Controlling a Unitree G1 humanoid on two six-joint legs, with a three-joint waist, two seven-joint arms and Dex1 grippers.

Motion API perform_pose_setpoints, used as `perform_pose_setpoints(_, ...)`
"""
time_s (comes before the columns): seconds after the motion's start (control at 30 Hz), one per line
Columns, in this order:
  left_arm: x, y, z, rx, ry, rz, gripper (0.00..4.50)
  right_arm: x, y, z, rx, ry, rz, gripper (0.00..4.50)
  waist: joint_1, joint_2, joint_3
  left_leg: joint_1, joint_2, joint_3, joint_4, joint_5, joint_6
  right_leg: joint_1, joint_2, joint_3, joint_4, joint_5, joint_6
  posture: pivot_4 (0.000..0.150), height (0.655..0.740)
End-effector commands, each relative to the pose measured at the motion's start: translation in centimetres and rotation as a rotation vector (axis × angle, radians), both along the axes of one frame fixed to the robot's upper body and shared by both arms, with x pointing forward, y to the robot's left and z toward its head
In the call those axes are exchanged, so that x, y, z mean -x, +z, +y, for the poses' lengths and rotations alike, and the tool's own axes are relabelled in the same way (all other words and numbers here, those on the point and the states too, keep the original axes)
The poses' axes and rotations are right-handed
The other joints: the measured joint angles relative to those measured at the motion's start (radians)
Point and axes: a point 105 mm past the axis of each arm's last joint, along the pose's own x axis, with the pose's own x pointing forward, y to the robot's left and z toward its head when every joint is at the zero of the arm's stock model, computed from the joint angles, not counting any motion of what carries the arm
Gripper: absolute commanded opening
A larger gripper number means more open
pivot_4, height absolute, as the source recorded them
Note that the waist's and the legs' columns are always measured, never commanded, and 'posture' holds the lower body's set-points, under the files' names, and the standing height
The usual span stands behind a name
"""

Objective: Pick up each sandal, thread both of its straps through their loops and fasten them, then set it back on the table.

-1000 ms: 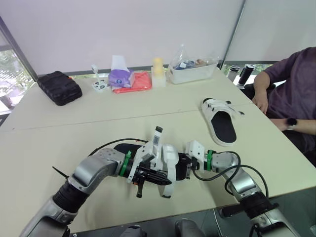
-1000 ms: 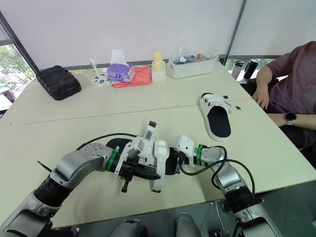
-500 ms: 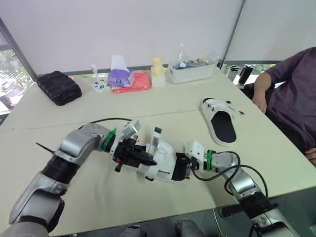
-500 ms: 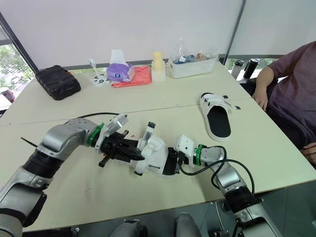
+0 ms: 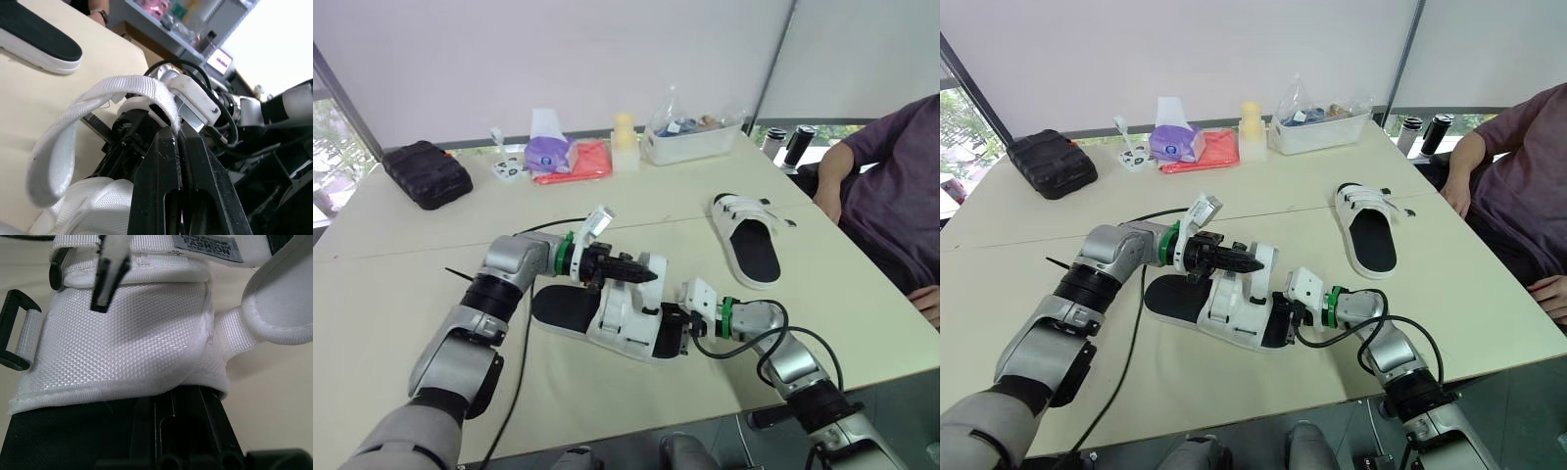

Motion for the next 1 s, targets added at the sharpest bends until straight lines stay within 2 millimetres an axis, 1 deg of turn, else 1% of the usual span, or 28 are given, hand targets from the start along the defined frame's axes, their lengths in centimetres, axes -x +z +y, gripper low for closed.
perform_pose_setpoints(0.03, 0.5, 0.7, 0.2, 0.008, -0.029, 0.003, 0.05, 0.4, -3.3, -1.1, 0.086, -0.059, 0.108, 0.00, 0.000, 0.000, 0.000, 0.000, 0.000, 0.000, 0.000, 0.000, 0.000, 0.000, 0.000, 0.000, 0.000, 0.000, 0.000, 0.150, 0.7400)
perform_pose_setpoints(0.3, 2.0, 0.0, 1.1, -0.020, -0.077, 0.067, 0.05, 0.6, -3.3, -1.1, 0.084, -0.062, 0.109, 0.00, 0.000, 0.000, 0.000, 0.000, 0.000, 0.000, 0.000, 0.000, 0.000, 0.000, 0.000, 0.000, 0.000, 0.000, 0.000, 0.150, 0.7400)
perform_pose_setpoints(0.43, 2.4, -1.0, 1.4, -0.060, -0.088, 0.074, 0.05, 0.6, -3.4, -1.0, 0.083, -0.063, 0.109, 0.00, 0.000, 0.000, 0.000, 0.000, 0.000, 0.000, 0.000, 0.000, 0.000, 0.000, 0.000, 0.000, 0.000, 0.000, 0.000, 0.150, 0.7400)
perform_pose_setpoints(0.5, 2.5, -1.5, 1.3, -0.079, -0.086, 0.059, 0.05, 0.6, -3.4, -0.9, 0.080, -0.063, 0.109, 0.00, 0.000, 0.000, 0.000, 0.000, 0.000, 0.000, -0.001, 0.000, 0.000, 0.000, 0.000, 0.000, 0.000, 0.000, -0.001, 0.150, 0.7400)
perform_pose_setpoints(0.67, 2.0, -1.9, 0.7, -0.079, -0.062, 0.046, 0.05, 0.6, -3.4, -0.8, 0.077, -0.064, 0.110, 0.00, 0.001, 0.000, 0.000, 0.000, 0.000, 0.000, -0.001, 0.000, 0.000, 0.000, 0.000, 0.000, 0.000, 0.000, 0.000, 0.150, 0.7400)
perform_pose_setpoints(0.77, 1.7, -1.9, 0.6, -0.075, -0.051, 0.042, 0.05, 0.7, -3.4, -0.9, 0.077, -0.064, 0.110, 0.00, 0.000, 0.000, 0.000, 0.000, 0.000, 0.000, -0.001, 0.000, 0.000, 0.000, 0.000, 0.000, 0.000, 0.000, 0.000, 0.150, 0.7400)
perform_pose_setpoints(0.9, 1.2, -0.1, 0.2, 0.005, -0.027, 0.085, 0.05, 0.7, -3.4, -0.9, 0.079, -0.066, 0.111, 0.00, 0.000, 0.000, 0.000, 0.000, 0.000, 0.000, -0.002, 0.000, 0.000, -0.001, 0.000, 0.000, 0.000, 0.000, 0.000, 0.150, 0.7400)
perform_pose_setpoints(1.0, 1.2, -0.4, 0.3, -0.011, -0.025, 0.079, 0.05, 0.7, -3.5, -0.9, 0.079, -0.067, 0.112, 0.00, 0.000, 0.000, 0.000, 0.000, 0.000, 0.000, -0.002, 0.000, 0.000, -0.001, 0.000, 0.000, 0.000, 0.000, 0.000, 0.150, 0.7400)
